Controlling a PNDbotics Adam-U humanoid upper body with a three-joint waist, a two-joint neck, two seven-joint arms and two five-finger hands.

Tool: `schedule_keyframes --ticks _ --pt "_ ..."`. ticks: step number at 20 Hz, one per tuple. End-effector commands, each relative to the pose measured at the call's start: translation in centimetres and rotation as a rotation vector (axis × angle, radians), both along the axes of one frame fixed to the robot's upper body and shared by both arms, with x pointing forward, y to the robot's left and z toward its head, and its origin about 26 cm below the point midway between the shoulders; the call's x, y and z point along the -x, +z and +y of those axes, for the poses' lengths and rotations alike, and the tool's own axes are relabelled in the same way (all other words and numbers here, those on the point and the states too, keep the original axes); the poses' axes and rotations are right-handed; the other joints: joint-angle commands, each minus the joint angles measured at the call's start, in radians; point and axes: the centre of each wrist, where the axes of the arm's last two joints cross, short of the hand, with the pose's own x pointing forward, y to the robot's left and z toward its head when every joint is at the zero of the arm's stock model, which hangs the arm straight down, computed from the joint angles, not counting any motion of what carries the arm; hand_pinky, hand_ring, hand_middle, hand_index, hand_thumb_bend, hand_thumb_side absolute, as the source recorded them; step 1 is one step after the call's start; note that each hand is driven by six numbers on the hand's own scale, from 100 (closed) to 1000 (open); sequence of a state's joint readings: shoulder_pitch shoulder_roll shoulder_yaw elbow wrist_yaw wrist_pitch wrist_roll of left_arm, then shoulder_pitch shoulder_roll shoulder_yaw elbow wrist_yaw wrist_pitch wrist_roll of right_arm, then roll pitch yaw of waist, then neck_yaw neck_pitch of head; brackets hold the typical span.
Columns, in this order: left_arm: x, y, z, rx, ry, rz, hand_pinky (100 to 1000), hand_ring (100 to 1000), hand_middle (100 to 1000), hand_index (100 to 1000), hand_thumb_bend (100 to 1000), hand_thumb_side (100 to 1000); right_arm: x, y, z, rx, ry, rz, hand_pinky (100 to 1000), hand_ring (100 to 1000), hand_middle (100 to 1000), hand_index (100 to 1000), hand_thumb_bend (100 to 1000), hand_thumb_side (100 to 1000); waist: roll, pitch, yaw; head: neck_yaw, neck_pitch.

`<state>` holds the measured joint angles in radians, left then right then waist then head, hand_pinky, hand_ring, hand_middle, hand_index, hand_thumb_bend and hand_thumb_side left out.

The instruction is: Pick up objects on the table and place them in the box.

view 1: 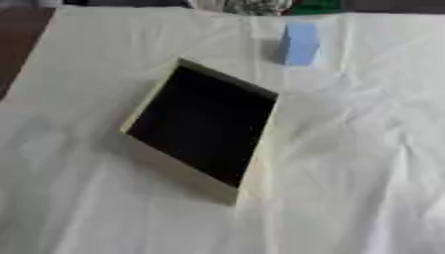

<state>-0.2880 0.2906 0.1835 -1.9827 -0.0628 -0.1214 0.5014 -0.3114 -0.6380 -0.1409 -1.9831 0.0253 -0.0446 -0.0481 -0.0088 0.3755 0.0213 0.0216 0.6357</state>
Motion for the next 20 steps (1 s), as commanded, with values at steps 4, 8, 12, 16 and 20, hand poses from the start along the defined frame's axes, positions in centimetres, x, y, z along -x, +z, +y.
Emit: schedule_keyframes --ticks 4,8,12,16,20 --pt "0.3 0.7 0.1 -0.013 0.01 -0.028 682 501 419 717 313 106 0.4 1.0 -0.1 0.027 -0.004 -0.029 785 690 648 836 100 136 -0.004 -0.021 0.002 -0.005 -0.001" --pt "0.3 0.7 0.1 -0.014 0.007 -0.027 682 501 419 717 312 106 0.2 2.4 0.4 0.077 0.006 -0.047 784 697 655 835 100 125 -0.005 -0.022 0.004 -0.009 0.0" --pt "0.3 0.7 0.1 -0.017 0.003 -0.025 682 501 419 717 312 106 0.0 4.1 1.1 0.143 0.006 -0.063 784 699 657 833 100 117 -0.006 -0.023 0.005 -0.014 0.0" --pt "0.3 0.6 -0.1 -0.026 -0.012 -0.012 682 501 419 717 312 107 -0.1 5.2 1.9 0.222 0.021 -0.077 787 735 697 834 100 100 -0.012 -0.037 0.022 -0.035 0.006" --pt "0.2 0.4 -0.4 -0.03 -0.032 -0.002 682 501 419 717 312 106 -0.3 7.7 2.7 0.381 -0.007 -0.082 796 774 743 841 133 127 -0.014 -0.046 0.038 -0.056 0.011"
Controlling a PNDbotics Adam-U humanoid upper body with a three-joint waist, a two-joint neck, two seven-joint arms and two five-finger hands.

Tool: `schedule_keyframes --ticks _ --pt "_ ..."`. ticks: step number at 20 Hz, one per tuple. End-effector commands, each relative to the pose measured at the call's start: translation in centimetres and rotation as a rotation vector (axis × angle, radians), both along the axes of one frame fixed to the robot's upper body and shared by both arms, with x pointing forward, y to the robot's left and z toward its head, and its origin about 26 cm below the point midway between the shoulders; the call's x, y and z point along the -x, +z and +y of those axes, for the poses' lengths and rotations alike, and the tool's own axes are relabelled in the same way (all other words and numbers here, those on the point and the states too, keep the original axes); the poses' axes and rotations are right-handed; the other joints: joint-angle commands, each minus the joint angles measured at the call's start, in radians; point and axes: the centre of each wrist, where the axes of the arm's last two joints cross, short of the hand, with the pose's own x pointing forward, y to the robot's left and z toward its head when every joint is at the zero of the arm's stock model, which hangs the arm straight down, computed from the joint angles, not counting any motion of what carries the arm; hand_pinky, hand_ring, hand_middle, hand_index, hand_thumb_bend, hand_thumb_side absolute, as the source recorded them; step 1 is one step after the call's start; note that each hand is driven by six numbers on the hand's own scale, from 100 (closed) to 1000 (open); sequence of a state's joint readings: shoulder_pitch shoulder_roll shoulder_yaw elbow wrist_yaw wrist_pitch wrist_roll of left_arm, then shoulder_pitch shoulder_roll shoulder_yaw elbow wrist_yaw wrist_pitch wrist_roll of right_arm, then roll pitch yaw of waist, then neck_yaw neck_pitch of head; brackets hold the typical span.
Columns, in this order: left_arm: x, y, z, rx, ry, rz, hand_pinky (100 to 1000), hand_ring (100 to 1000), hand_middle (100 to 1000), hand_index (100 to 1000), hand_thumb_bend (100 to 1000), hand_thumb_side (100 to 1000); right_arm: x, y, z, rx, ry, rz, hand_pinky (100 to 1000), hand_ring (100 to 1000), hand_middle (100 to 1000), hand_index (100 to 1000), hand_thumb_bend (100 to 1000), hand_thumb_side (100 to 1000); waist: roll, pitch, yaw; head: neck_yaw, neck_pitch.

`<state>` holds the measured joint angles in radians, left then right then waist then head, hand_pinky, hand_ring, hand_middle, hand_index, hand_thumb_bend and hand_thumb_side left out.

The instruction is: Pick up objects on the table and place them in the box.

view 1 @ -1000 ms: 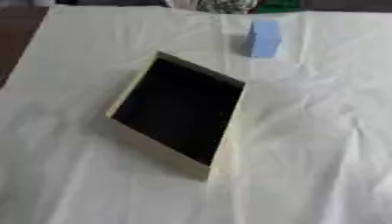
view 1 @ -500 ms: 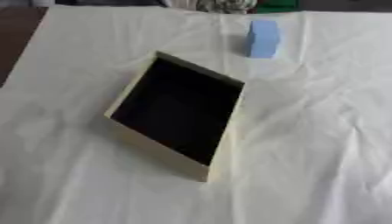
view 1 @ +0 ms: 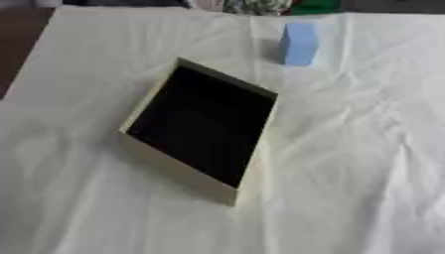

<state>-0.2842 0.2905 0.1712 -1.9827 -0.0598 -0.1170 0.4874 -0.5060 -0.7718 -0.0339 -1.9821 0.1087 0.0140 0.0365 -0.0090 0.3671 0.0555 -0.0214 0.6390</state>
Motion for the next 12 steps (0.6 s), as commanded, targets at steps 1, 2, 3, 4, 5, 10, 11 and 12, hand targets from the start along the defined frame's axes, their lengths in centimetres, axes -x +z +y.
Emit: schedule_keyframes --ticks 1,2,3,4,5,10,11,12 --pt "0.2 0.6 -0.2 -0.021 -0.02 -0.016 681 501 419 717 312 106 0.1 2.6 -0.2 0.161 -0.059 -0.025 798 780 751 844 141 132 -0.014 -0.04 0.01 -0.021 0.01" --pt "0.2 0.6 -0.3 -0.022 -0.027 -0.015 681 501 419 717 311 106 -0.2 3.2 -0.4 0.201 -0.078 -0.027 804 798 771 854 153 157 -0.015 -0.041 0.016 -0.027 0.01" --pt "0.2 0.6 -0.4 -0.023 -0.033 -0.013 681 501 419 717 311 106 -0.6 3.6 -0.4 0.235 -0.094 -0.023 807 806 781 858 162 173 -0.016 -0.043 0.02 -0.033 0.01" --pt "0.2 0.6 -0.4 -0.024 -0.037 -0.012 681 501 419 717 311 106 -1.0 3.9 -0.4 0.261 -0.104 -0.017 809 813 790 861 169 188 -0.017 -0.044 0.024 -0.037 0.01" --pt "0.2 0.6 -0.4 -0.026 -0.041 -0.01 681 501 418 717 311 106 -1.5 4.1 -0.3 0.283 -0.112 -0.005 812 821 799 867 175 205 -0.019 -0.045 0.027 -0.041 0.01" --pt "0.2 0.6 -0.5 -0.033 -0.05 -0.003 681 501 419 717 311 106 -4.4 4.3 1.1 0.359 -0.131 0.059 816 842 820 869 207 232 -0.025 -0.052 0.036 -0.05 0.012" --pt "0.2 0.6 -0.5 -0.034 -0.052 -0.002 681 501 419 717 311 106 -4.9 4.4 1.5 0.369 -0.129 0.068 817 843 822 870 209 237 -0.027 -0.054 0.036 -0.051 0.013" --pt "0.2 0.6 -0.5 -0.035 -0.053 -0.001 681 501 419 717 310 106 -5.4 4.4 1.8 0.377 -0.128 0.077 820 851 831 875 213 255 -0.028 -0.055 0.036 -0.052 0.014"
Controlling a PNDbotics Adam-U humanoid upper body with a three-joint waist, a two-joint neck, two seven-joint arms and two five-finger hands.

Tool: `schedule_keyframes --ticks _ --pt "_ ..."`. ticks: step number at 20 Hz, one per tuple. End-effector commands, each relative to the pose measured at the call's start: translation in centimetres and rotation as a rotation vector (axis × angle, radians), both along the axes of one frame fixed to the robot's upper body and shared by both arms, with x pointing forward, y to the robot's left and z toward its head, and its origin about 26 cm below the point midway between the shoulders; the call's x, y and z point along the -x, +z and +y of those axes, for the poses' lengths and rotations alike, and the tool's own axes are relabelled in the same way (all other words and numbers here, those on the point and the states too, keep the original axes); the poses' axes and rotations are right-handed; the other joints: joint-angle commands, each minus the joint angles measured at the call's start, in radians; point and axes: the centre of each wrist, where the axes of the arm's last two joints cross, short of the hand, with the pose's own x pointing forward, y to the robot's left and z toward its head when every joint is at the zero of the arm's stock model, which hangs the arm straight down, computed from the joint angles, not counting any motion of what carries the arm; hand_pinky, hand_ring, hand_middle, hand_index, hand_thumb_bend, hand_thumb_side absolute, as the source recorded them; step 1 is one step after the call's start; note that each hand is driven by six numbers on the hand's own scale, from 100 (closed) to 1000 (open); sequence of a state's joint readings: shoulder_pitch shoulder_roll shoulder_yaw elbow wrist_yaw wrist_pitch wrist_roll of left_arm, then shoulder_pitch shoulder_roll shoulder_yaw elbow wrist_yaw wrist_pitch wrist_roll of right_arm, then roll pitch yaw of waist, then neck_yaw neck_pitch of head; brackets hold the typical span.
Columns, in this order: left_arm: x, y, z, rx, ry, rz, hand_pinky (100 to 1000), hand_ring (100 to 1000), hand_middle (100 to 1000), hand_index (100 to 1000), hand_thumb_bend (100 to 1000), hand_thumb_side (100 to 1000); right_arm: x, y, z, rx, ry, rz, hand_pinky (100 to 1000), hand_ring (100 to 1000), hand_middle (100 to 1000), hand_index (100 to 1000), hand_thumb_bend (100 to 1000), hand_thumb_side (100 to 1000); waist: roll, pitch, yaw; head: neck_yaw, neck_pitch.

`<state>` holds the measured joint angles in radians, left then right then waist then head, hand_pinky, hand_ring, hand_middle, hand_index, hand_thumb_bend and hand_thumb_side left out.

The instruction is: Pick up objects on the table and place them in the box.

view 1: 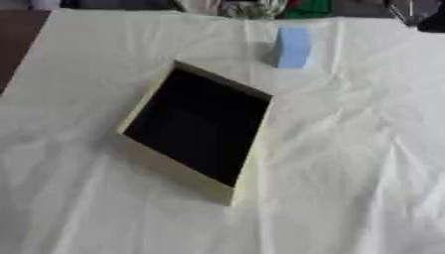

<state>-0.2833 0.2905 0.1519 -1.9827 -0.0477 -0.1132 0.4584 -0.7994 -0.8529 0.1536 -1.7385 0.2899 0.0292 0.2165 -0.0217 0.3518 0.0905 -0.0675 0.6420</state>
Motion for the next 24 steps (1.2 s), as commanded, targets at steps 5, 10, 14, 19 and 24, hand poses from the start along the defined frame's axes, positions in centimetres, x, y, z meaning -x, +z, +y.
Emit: schedule_keyframes --ticks 5,10,14,19,24 --pt "0.3 0.6 0.0 -0.021 -0.012 -0.016 681 501 418 716 308 106 -3.6 1.0 2.8 0.068 -0.007 0.057 836 877 856 896 228 334 -0.018 -0.042 -0.001 -0.007 0.01" --pt "0.3 0.7 0.1 -0.023 -0.007 -0.017 681 501 418 716 306 106 -6.0 2.3 5.9 0.159 0.015 0.089 837 887 862 896 251 348 -0.021 -0.041 -0.012 0.0 0.005" --pt "0.3 0.7 0.2 -0.021 -0.001 -0.02 681 501 418 716 305 106 -7.4 3.5 8.4 0.245 0.039 0.101 844 897 872 904 274 411 -0.021 -0.035 -0.019 0.003 -0.003" --pt "0.3 0.8 0.2 -0.017 0.003 -0.027 681 501 418 716 304 106 -9.1 4.5 10.3 0.333 0.05 0.133 864 923 903 924 479 600 -0.02 -0.027 -0.023 0.009 -0.012" --pt "0.3 0.8 0.2 -0.016 0.001 -0.025 681 502 418 716 303 106 -11.3 4.0 10.4 0.409 0.05 0.216 883 945 920 931 559 599 -0.02 -0.026 -0.021 0.007 -0.015"
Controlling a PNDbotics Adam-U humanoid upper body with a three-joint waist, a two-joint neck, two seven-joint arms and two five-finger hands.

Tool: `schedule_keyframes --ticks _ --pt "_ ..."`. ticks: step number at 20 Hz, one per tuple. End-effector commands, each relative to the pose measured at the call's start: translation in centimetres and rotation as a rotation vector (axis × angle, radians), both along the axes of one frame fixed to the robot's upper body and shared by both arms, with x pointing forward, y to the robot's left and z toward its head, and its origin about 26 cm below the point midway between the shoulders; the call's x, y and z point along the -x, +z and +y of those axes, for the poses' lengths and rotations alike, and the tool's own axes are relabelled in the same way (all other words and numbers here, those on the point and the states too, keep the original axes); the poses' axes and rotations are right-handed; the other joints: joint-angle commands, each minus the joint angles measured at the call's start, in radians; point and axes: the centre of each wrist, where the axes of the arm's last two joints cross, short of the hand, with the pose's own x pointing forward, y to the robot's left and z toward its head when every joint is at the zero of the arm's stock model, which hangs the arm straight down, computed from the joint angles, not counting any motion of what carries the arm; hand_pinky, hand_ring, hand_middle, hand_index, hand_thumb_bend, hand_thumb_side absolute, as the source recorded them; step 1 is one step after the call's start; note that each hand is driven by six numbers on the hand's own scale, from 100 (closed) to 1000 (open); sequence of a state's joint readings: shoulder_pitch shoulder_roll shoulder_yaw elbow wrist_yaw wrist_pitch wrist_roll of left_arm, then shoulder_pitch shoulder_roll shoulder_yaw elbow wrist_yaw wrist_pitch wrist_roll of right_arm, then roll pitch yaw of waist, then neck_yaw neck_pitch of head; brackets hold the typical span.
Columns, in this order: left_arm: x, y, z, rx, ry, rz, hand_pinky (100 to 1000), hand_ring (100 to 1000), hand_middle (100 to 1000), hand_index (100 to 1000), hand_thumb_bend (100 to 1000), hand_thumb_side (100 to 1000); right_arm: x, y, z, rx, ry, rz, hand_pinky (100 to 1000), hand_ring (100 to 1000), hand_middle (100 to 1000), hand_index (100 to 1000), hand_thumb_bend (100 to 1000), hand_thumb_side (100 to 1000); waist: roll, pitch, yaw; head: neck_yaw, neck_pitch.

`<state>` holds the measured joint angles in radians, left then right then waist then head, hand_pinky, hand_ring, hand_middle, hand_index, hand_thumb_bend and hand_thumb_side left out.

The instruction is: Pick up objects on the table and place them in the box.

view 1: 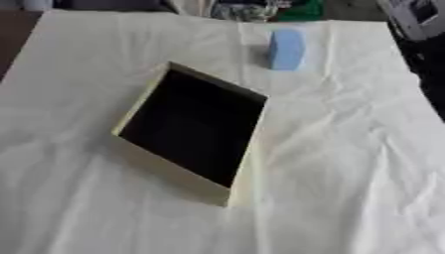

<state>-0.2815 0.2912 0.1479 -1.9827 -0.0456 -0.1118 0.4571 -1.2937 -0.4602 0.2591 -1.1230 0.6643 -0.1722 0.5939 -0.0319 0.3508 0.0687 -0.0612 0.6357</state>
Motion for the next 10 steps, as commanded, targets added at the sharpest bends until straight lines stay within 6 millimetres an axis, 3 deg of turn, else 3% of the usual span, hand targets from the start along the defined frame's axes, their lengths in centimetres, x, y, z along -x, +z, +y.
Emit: schedule_keyframes --ticks 1,4,10 --pt "0.3 0.9 0.3 -0.015 0.006 -0.03 682 502 418 716 303 106 -0.9 0.9 -0.6 0.037 -0.008 0.025 887 948 921 933 566 595 -0.011 -0.025 0.002 0.001 -0.009" --pt "0.3 0.9 0.3 -0.014 0.005 -0.029 682 502 418 716 303 106 -2.1 0.6 -1.5 0.062 -0.004 0.094 896 955 925 940 584 565 -0.012 -0.024 0.003 0.001 -0.01" --pt "0.3 0.9 0.3 -0.014 0.005 -0.027 682 502 418 716 302 107 -4.1 -0.6 -2.9 0.119 0.033 0.232 913 961 907 947 663 383 -0.012 -0.023 0.002 0.003 -0.012"
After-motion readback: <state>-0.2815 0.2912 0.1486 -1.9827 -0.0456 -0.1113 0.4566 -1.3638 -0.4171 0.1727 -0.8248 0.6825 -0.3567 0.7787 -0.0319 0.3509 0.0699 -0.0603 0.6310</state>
